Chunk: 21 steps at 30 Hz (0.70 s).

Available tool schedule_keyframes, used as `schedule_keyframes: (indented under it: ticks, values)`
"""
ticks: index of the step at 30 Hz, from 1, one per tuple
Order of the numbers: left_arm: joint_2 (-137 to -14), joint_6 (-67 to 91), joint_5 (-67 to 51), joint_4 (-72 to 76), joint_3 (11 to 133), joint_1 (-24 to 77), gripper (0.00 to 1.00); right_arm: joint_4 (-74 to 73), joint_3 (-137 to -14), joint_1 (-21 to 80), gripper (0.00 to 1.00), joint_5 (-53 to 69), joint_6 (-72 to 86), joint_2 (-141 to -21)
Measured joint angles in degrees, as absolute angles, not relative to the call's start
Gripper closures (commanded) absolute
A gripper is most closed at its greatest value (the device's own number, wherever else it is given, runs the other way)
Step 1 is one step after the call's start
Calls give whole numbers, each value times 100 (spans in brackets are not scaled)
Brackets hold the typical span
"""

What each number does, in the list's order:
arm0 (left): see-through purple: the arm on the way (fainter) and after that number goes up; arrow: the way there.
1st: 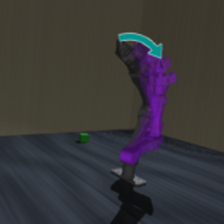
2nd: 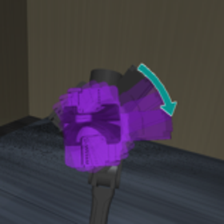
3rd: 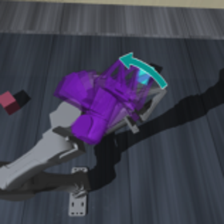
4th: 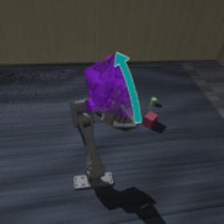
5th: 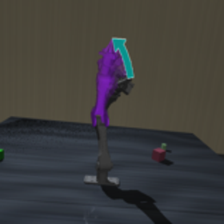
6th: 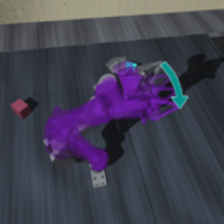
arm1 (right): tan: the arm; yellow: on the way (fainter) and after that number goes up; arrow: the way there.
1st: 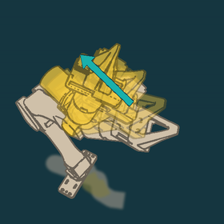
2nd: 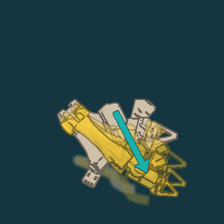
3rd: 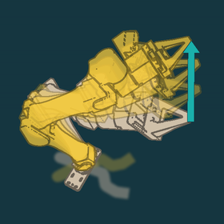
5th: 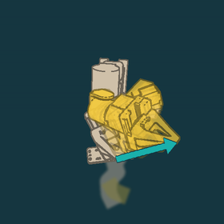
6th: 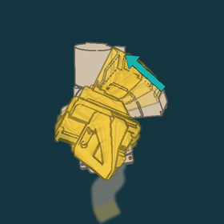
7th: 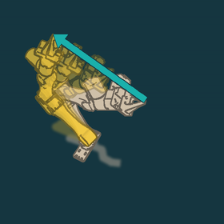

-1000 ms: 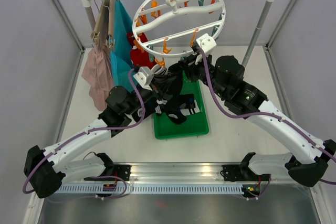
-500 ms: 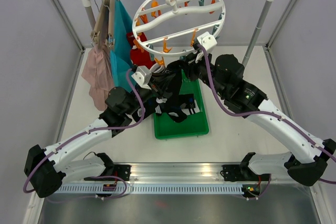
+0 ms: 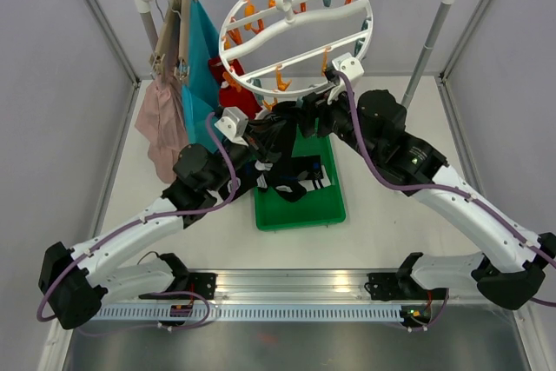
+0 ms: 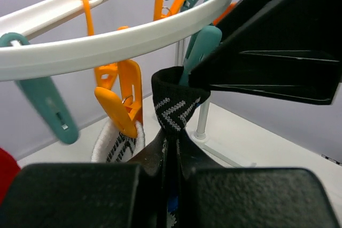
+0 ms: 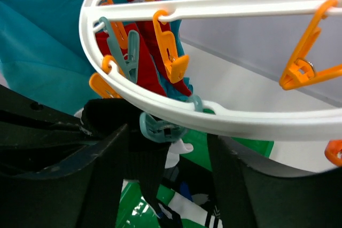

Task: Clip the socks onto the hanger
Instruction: Clamp the sock onto the hanger.

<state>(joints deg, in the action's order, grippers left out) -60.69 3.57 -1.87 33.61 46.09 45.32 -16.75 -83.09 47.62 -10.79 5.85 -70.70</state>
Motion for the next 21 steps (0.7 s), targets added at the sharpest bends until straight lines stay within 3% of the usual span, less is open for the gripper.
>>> schedule_keyframes:
  ticks: [6, 21]
  values:
    - [-5857, 427, 259, 2788, 4768, 4532, 98, -1990, -8298, 4762, 24, -1094, 788, -6726]
    - [-5513, 532, 2989, 471, 6034, 4532, 98, -2530, -7712, 4759, 23, -1651, 1090, -5815]
